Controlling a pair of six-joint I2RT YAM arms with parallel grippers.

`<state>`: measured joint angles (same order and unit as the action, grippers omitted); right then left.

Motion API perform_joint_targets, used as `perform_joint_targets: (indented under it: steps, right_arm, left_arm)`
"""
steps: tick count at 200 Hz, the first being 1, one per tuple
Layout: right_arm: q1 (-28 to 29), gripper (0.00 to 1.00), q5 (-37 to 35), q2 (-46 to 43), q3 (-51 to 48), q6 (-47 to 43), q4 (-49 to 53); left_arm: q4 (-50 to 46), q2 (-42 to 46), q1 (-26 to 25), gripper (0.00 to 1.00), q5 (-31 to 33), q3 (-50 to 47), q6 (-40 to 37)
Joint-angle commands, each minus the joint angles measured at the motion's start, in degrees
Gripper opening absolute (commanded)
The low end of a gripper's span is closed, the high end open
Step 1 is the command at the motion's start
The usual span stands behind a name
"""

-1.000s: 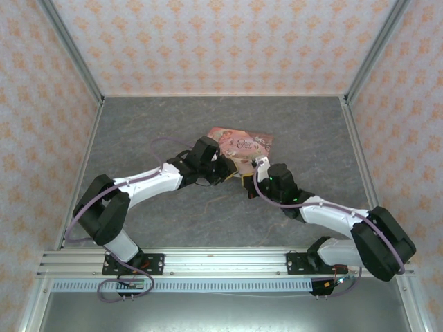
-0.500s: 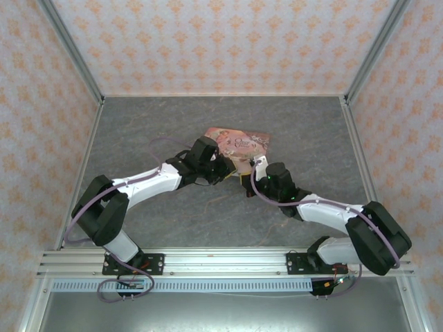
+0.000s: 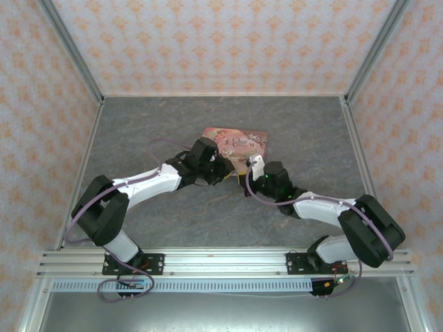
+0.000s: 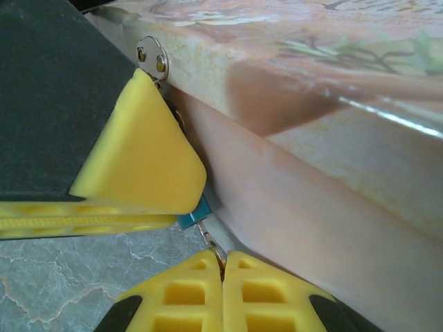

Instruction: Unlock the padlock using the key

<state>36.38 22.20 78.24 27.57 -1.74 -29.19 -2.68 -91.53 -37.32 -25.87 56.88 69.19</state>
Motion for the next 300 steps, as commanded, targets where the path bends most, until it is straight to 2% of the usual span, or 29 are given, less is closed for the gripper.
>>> perform_joint_targets:
  steps: [1,50,78,172,214,230,264,300]
  right_arm:
    - [0.3,0.0,2.2,0.6,3.6,-0.1,-4.4]
    - [0.2,0.0,4.1,1.3,5.1,3.9,-9.0]
    - [0.3,0.0,5.1,2.2,5.8,5.8,-8.2]
    - [0.2,0.0,2.3,5.7,-3.2,13.0,-10.2]
    - [0.2,0.0,2.7,8.5,-4.3,18.0,-12.1]
    - [0.2,0.0,2.4,8.7,-4.4,19.2,-11.8]
    - [0.3,0.0,3.2,8.5,-4.5,21.9,-11.9]
    - [0.3,0.0,4.3,8.0,-3.5,28.3,-10.4]
  left_arm:
    - [4.5,1.4,-1.4,0.16,-5.0,-0.4,1.5]
    - [6.7,-0.3,-1.9,0.16,-5.2,-0.4,2.5]
    - [7.7,-1.6,-2.0,0.16,-5.0,-0.5,2.6]
    - [11.4,-6.1,-1.9,0.18,-2.1,-3.4,2.5]
    - [15.1,-5.8,-1.3,0.31,-1.0,-6.4,3.0]
    - [16.9,-3.6,-1.0,0.4,-0.3,-8.0,2.8]
    - [13.2,2.5,0.3,0.57,2.3,-8.8,0.1]
    - [16.3,6.4,1.7,0.6,4.3,-13.4,2.2]
